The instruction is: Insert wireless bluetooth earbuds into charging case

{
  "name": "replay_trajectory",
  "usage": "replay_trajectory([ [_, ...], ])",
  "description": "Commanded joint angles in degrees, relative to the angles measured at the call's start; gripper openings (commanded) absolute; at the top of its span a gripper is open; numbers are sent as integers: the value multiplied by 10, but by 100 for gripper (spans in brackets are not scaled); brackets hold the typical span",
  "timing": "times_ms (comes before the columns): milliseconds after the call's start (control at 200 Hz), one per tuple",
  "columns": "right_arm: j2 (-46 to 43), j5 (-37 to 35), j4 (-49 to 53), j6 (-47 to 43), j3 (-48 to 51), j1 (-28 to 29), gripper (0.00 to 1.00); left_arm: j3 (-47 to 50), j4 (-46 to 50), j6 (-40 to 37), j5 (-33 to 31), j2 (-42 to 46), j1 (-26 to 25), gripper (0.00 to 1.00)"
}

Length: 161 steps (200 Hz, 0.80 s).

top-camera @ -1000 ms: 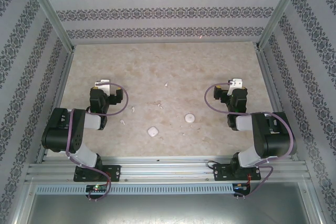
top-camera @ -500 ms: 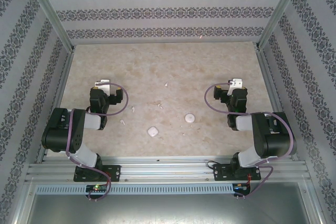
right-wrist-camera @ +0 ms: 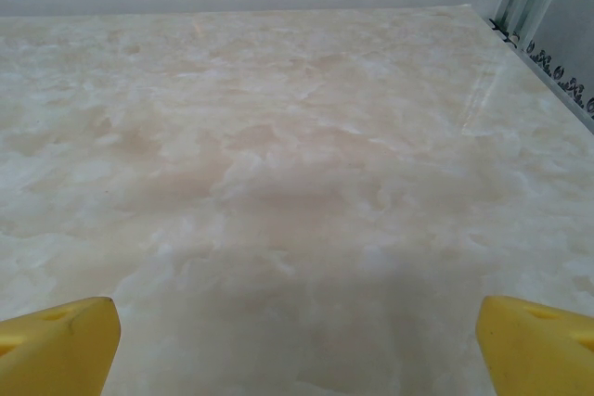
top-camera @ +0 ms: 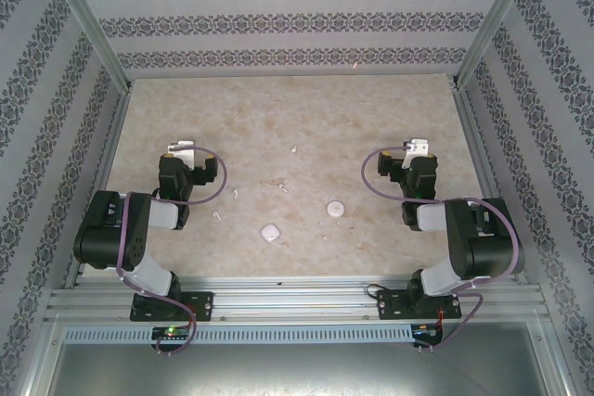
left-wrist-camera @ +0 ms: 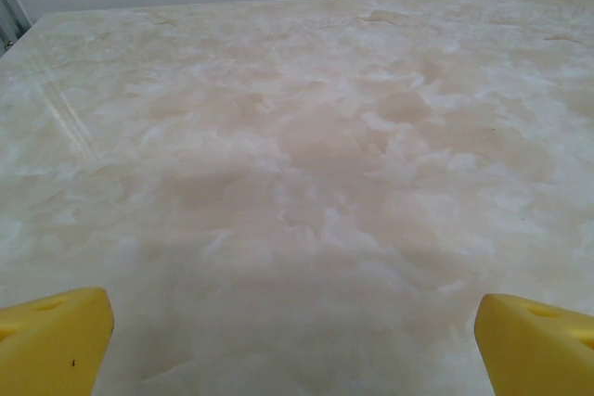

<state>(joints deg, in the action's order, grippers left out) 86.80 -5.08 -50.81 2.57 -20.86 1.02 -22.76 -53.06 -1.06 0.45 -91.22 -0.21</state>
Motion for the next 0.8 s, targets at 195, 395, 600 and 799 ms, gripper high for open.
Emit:
replay_trajectory([
  [195, -3, 11, -5, -6, -10, 0, 98, 2, 2, 10, 9, 4, 5, 100],
  [395, -4, 20, -4, -5, -11, -3, 98, 0, 6, 10, 10, 4, 5, 100],
  [600, -29, 52, 43, -7, -24, -9, 98, 9, -3, 11, 8, 15, 5, 100],
  [799, -141, 24, 335, 42, -125, 1, 98, -25, 151, 32, -27, 116, 4, 100],
])
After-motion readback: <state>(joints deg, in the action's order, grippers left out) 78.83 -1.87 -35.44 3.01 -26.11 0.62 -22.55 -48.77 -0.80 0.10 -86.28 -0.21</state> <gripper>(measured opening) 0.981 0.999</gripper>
